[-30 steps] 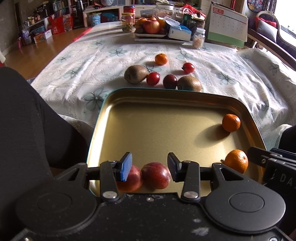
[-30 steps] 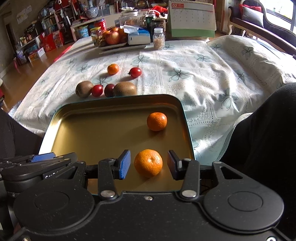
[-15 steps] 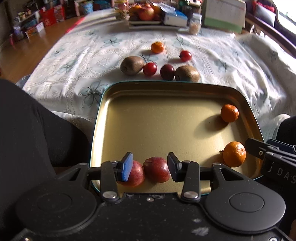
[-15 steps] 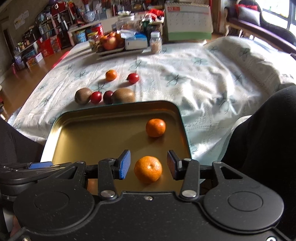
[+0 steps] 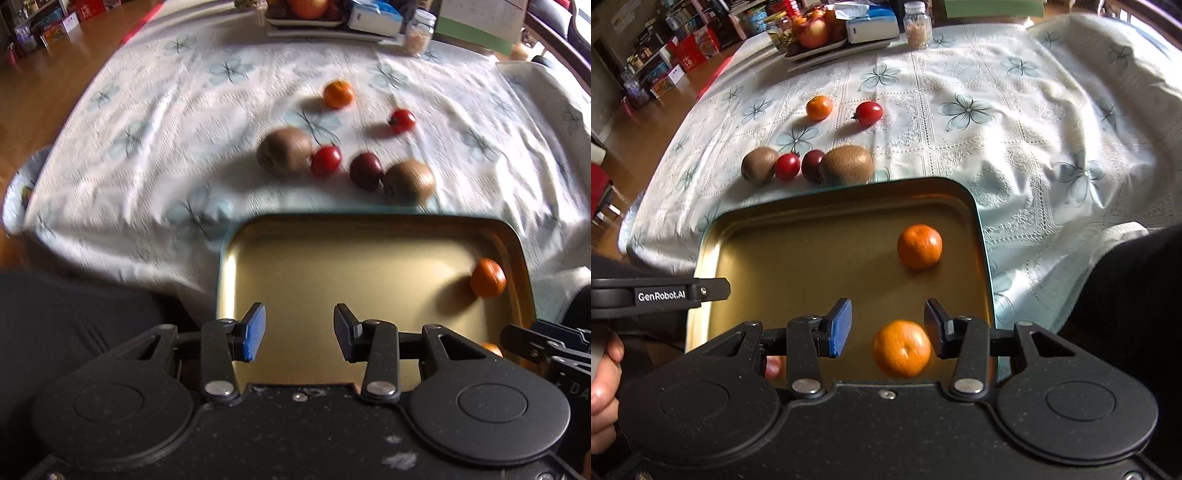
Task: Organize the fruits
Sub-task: 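Move both open tools from the tray back toward the fruit row, then close the left tool on a brown kiwi while the right tool grasps a red tomato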
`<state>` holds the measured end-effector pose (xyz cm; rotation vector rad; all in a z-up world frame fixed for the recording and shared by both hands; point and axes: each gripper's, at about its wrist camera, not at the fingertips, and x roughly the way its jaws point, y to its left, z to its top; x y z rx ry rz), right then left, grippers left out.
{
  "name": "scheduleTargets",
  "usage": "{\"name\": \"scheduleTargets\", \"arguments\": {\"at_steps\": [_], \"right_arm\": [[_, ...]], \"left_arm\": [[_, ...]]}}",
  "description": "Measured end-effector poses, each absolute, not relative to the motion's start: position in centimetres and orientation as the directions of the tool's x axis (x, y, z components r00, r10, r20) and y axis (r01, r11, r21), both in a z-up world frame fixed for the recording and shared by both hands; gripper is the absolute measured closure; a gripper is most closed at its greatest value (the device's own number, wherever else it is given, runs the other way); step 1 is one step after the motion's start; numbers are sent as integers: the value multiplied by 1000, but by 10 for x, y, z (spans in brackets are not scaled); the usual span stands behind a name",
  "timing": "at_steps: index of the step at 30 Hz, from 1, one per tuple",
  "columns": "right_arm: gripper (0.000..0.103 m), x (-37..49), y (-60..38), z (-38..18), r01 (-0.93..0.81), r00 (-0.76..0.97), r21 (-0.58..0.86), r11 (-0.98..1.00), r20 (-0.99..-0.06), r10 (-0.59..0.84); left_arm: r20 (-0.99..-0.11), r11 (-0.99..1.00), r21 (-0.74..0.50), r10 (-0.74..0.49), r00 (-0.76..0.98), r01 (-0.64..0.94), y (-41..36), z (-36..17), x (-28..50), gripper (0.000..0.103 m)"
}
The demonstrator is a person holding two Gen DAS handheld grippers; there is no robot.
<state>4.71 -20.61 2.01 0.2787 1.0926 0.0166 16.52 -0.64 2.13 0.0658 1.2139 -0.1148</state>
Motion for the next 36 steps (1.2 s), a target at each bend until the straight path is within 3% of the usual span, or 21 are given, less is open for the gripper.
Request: {"name": "scheduleTargets", "arguments": {"at_steps": [12, 24, 36], "right_arm": [[51, 118, -216, 30, 142, 384, 200, 969, -914, 132], [51, 190, -213, 31, 150, 364, 202, 968, -921, 136], [51, 259, -207, 11, 227, 308, 186, 956, -945, 111]], "left_arm": [[-938, 996, 14, -16, 346, 84, -6, 37, 257, 61], [-945, 999, -31, -25, 325, -13, -2, 18, 344, 61], [-947, 998, -48, -29, 320, -51, 11, 2, 368, 63]]}}
